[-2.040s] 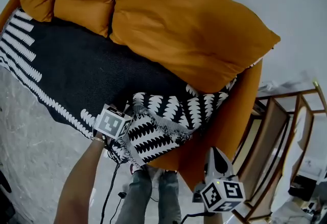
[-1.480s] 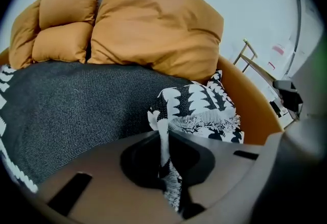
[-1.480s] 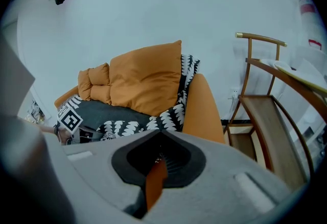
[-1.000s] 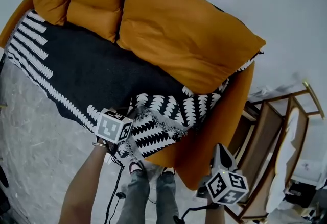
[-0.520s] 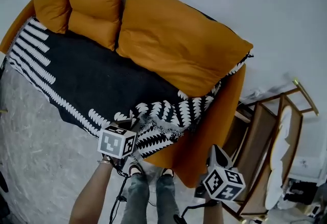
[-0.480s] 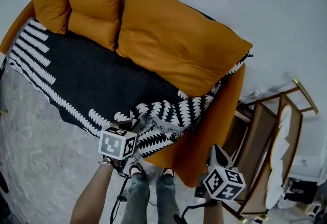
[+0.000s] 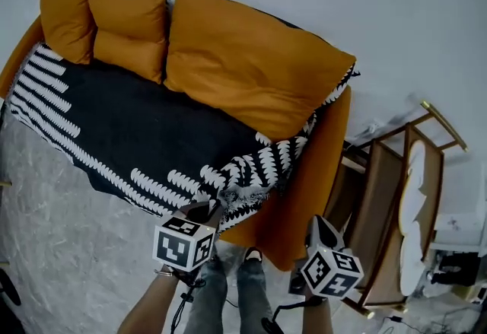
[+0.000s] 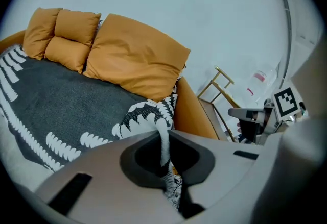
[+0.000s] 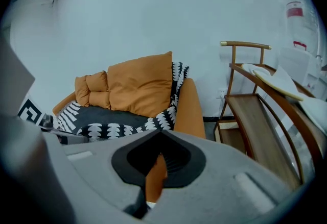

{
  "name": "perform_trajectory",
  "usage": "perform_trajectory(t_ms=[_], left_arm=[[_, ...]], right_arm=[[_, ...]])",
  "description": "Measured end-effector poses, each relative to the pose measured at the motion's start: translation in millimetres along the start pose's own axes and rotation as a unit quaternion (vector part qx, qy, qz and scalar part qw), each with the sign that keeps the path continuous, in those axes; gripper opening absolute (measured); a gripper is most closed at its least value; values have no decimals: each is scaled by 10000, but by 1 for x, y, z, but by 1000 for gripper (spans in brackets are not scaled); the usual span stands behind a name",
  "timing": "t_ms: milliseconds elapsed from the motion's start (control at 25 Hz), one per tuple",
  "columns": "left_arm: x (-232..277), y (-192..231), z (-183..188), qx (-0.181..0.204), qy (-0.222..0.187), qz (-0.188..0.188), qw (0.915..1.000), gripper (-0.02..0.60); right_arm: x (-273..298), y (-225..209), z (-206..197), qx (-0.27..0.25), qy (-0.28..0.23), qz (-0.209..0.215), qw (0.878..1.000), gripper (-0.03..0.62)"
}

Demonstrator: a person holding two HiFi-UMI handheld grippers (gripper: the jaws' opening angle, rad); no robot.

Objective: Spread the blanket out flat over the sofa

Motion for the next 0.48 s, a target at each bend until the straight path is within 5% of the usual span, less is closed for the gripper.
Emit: perform_trajectory(t_ms=[480], left_arm=[[-11, -84, -36, 98, 138, -109, 9998, 12]], right_arm=[[-27, -20, -12, 69, -40, 64, 9999, 5]])
Point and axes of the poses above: the fingertips, and each gripper's own axes: x forward along the fingers, y to its left, z out of its top, the point moved 5 cm from there along -x, backward along the fingers, and after that the axes turned 11 degrees about x, right-handed, at the moved point
